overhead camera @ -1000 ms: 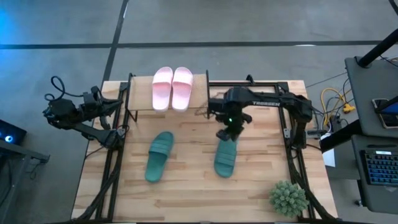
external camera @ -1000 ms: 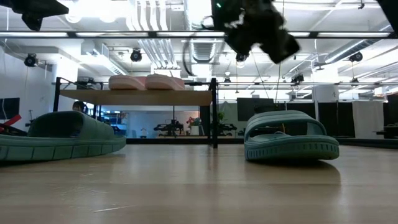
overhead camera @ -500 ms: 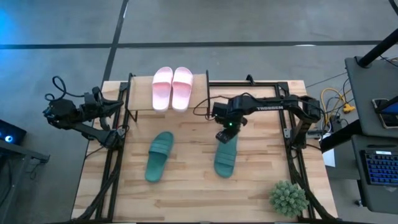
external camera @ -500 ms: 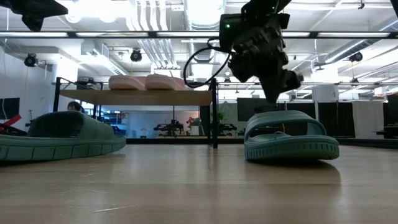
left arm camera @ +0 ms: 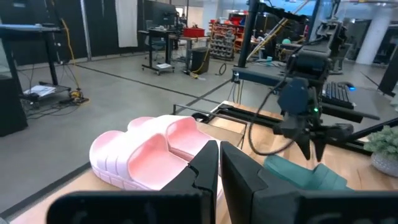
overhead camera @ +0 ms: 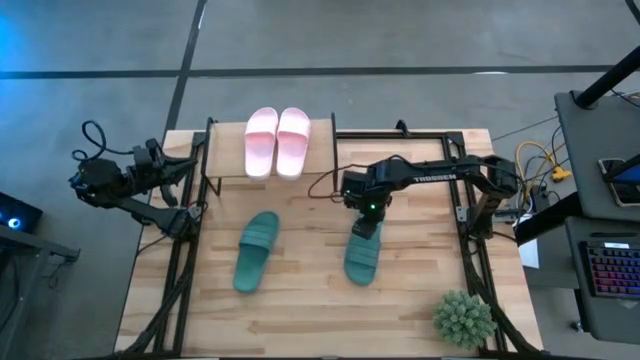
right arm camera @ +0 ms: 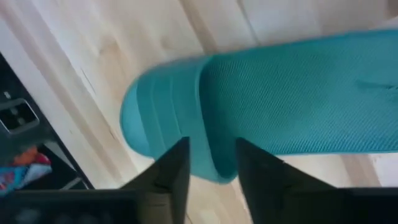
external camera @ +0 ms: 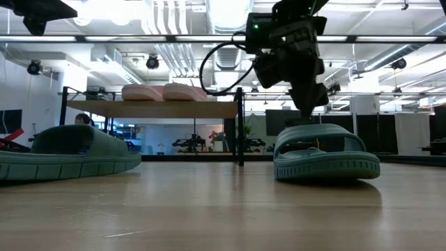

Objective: Pick and place slides into the shelf
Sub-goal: Put the right green slide under the shelf

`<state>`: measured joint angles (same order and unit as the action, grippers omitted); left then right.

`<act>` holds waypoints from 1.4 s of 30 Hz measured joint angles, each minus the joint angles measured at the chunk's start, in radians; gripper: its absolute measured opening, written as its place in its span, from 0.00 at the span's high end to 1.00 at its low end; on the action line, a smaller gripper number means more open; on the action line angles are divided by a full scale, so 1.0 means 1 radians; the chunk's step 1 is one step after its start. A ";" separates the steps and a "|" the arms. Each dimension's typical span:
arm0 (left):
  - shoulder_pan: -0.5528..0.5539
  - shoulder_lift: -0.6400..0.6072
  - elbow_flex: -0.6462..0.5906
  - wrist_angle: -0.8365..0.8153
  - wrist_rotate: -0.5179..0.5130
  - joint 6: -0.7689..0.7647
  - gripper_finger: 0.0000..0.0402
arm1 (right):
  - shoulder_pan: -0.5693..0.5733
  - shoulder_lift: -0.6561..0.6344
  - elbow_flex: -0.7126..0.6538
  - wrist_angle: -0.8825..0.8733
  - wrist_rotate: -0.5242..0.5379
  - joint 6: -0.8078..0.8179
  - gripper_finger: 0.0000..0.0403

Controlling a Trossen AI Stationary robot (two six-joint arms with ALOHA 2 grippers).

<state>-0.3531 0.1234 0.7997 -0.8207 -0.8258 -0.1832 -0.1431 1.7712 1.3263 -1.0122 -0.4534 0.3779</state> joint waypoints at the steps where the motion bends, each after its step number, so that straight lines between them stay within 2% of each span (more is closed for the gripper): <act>1: 0.000 0.000 -0.001 0.000 -0.005 -0.010 0.99 | 0.007 -0.006 -0.012 -0.001 0.000 -0.013 0.66; 5: 0.000 0.000 -0.002 0.000 -0.021 -0.030 0.99 | 0.035 -0.030 -0.059 0.001 0.001 -0.040 0.55; 9: 0.000 0.000 -0.002 0.000 -0.036 -0.051 0.99 | 0.050 -0.041 -0.103 0.018 0.000 -0.046 0.49; 15: 0.000 0.000 -0.002 0.000 -0.047 -0.077 0.99 | 0.052 -0.042 -0.162 0.156 -0.069 -0.041 0.48; 22: 0.000 0.000 -0.004 0.000 -0.070 -0.101 0.99 | 0.053 -0.041 -0.244 0.269 -0.099 -0.019 0.51; 28: 0.000 0.000 -0.004 0.000 -0.083 -0.102 0.99 | 0.054 -0.041 -0.312 0.339 -0.234 0.009 0.61; 36: 0.000 0.000 -0.004 -0.001 -0.093 -0.120 0.99 | 0.063 -0.043 -0.321 0.376 -0.347 0.076 0.94; 42: 0.000 0.000 -0.005 -0.001 -0.093 -0.128 0.99 | 0.061 -0.093 -0.310 0.465 -0.343 0.353 0.96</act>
<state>-0.3534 0.1234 0.7952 -0.8215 -0.9184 -0.3115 -0.0816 1.6778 1.0166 -0.5471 -0.7966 0.7311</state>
